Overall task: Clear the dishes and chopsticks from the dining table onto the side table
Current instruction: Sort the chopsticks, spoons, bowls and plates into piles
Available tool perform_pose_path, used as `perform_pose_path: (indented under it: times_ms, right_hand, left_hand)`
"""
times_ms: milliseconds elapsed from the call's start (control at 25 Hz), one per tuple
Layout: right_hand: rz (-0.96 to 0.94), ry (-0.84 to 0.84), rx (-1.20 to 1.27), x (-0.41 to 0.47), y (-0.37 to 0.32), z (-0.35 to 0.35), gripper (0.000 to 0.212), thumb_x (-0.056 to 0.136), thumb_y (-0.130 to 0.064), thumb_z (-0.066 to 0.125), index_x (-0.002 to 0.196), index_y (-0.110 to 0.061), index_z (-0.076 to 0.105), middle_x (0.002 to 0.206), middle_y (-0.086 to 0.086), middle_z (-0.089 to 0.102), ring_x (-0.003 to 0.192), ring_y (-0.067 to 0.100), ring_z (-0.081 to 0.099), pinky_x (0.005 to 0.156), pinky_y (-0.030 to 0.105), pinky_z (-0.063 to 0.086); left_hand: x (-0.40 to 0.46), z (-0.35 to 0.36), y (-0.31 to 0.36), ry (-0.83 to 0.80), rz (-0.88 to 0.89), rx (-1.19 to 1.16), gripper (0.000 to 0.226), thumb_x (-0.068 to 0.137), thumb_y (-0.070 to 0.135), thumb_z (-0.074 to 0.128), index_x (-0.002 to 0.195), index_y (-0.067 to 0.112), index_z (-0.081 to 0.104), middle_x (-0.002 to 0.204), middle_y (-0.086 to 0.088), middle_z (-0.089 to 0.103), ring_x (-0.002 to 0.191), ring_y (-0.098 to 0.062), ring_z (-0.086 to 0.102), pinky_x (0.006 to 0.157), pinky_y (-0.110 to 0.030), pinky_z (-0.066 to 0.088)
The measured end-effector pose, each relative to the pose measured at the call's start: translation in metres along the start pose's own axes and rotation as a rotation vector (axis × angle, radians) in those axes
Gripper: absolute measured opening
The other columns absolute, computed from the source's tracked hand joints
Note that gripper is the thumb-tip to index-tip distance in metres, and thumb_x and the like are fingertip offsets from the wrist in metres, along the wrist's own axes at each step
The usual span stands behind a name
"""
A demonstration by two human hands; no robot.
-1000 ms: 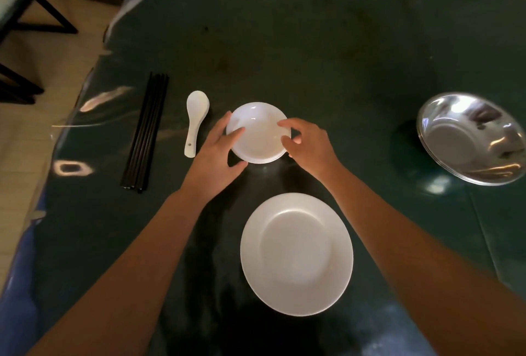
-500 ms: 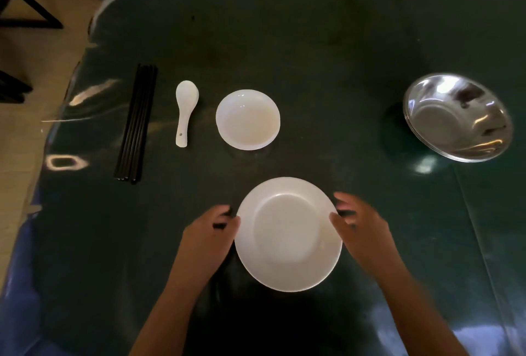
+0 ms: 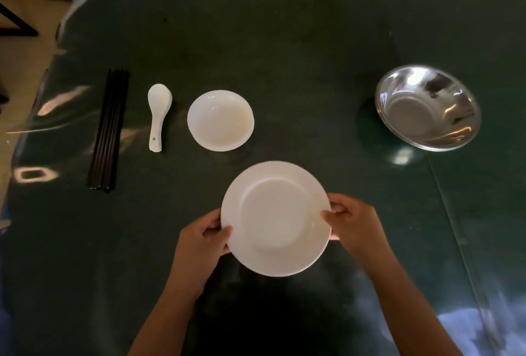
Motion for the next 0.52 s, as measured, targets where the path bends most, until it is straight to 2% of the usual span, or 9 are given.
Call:
perform_pose_path:
  times_ms: [120, 280, 400, 520]
  right_hand:
    - [-0.021, 0.043, 0.036, 0.032, -0.013, -0.023, 0.034, 0.078, -0.003, 0.062, 0.081, -0.036, 0.068, 0.08, -0.003, 0.072, 0.076, 0.02, 0.07, 0.066, 0.038, 0.059]
    - [-0.037, 0.061, 0.093, 0.084, -0.033, -0.049, 0.032, 0.08, -0.001, 0.059, 0.088, -0.03, 0.069, 0.083, 0.001, 0.072, 0.079, 0.02, 0.07, 0.071, 0.04, 0.059]
    - [-0.057, 0.092, 0.077, 0.112, -0.04, -0.057, 0.028, 0.079, -0.002, 0.058, 0.091, -0.025, 0.071, 0.079, 0.001, 0.071, 0.079, 0.023, 0.069, 0.073, 0.041, 0.059]
    - [-0.054, 0.086, 0.081, 0.124, -0.035, -0.057, 0.028, 0.077, -0.005, 0.058, 0.088, -0.027, 0.07, 0.077, 0.001, 0.072, 0.079, 0.024, 0.069, 0.071, 0.044, 0.06]
  left_hand:
    - [0.023, 0.025, 0.027, -0.036, 0.065, -0.015, 0.038, 0.082, 0.002, 0.056, 0.088, 0.037, 0.069, 0.077, 0.02, 0.072, 0.079, 0.003, 0.067, 0.056, -0.014, 0.054]
    - [0.064, 0.061, 0.058, -0.064, 0.126, -0.033, 0.025, 0.082, 0.002, 0.057, 0.076, 0.023, 0.07, 0.072, 0.013, 0.071, 0.08, -0.002, 0.067, 0.057, -0.015, 0.054]
    - [0.088, 0.08, 0.068, -0.048, 0.128, -0.062, 0.021, 0.082, 0.005, 0.058, 0.084, 0.022, 0.07, 0.078, 0.007, 0.072, 0.084, -0.011, 0.067, 0.057, -0.014, 0.053]
    - [0.097, 0.089, 0.066, -0.033, 0.126, -0.064, 0.028, 0.082, 0.006, 0.059, 0.073, 0.03, 0.069, 0.07, 0.013, 0.071, 0.079, -0.007, 0.067, 0.053, -0.011, 0.05]
Point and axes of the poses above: each hand's wrist, its own x-axis towards the middle knuckle, its own z-axis out of the palm, y = z × x, the point moved 2 cm from there along x, towards the middle knuckle
